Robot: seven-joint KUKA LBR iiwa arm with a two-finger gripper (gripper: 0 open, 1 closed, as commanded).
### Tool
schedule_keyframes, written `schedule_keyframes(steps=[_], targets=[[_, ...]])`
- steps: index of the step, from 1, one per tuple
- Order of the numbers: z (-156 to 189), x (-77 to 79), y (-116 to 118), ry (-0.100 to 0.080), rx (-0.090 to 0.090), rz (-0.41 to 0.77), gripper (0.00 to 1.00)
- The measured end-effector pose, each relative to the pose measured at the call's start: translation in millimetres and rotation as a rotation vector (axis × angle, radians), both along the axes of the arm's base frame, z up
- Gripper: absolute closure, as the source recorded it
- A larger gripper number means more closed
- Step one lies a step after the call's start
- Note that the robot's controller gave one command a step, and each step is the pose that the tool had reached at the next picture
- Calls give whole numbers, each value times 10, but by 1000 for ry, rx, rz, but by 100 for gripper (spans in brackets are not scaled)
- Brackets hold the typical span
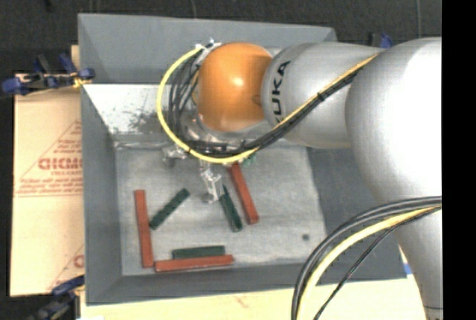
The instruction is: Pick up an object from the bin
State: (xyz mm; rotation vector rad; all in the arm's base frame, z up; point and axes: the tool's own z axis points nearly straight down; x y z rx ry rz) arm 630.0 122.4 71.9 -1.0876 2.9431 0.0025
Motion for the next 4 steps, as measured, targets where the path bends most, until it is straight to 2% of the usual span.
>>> schedule_keyframes(steps=[1, 2, 3, 4], targets=[[2, -10, 0, -1, 0, 4, 0], [54, -312, 111, 0, -1, 84, 0], [-7, -398, 198, -1, -1, 332, 100], [-6, -398, 200, -1, -1, 331, 100]])
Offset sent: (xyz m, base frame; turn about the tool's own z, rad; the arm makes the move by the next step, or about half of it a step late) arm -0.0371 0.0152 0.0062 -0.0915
